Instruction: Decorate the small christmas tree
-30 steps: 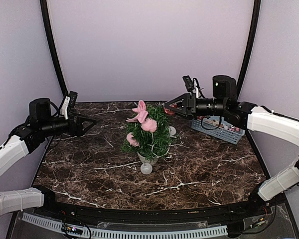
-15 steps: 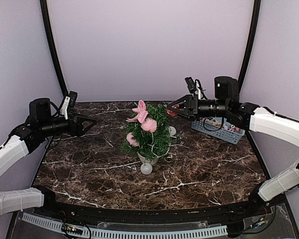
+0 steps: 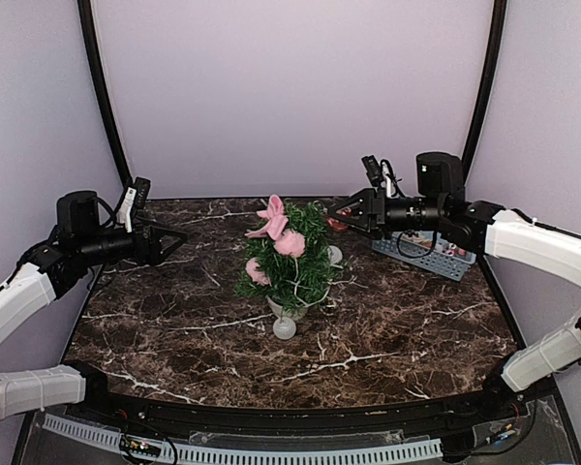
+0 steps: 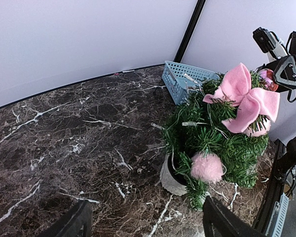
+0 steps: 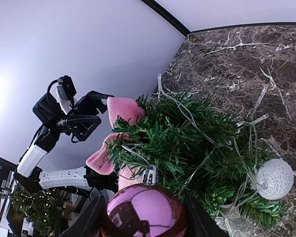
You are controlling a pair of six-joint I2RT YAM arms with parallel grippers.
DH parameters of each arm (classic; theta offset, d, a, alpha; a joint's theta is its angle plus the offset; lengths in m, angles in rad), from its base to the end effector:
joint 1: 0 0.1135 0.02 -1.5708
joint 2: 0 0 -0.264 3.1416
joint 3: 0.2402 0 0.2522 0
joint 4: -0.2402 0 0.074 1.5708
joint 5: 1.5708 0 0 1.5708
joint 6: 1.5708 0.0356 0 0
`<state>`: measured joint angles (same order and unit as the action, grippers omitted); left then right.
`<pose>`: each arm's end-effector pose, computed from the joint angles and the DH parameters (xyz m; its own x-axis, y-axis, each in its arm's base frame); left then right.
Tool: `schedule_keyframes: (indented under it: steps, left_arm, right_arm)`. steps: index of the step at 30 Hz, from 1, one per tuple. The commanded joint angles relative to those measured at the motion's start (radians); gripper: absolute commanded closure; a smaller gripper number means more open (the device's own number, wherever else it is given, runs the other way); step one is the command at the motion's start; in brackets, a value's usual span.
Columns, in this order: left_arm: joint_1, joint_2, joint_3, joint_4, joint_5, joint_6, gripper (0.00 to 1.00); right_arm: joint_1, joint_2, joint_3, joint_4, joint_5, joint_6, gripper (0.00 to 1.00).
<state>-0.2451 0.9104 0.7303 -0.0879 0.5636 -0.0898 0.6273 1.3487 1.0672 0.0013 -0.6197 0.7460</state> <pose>0.1993 -0.0695 0.3096 -0.3191 0.0017 -0.9477 0.6790 0.6980 -0.2274 0.2411 0.2003 0.3321 -0.7954 0.1058 -0.5968 -0.5308 0.3536 0.7702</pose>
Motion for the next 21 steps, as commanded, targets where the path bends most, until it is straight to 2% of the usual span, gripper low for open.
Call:
schedule_keyframes:
  steps: [1, 21]
  left_arm:
    - [-0.003, -0.005, -0.006, -0.014, 0.003, 0.012, 0.21]
    - [-0.003, -0.009, -0.005, -0.016, 0.003, 0.011, 0.21]
  right_arm:
    - [-0.008, -0.004, 0.001, 0.019, 0.002, 0.005, 0.69]
    - [-0.008, 0.052, 0.032, -0.02, 0.009, -0.022, 0.69]
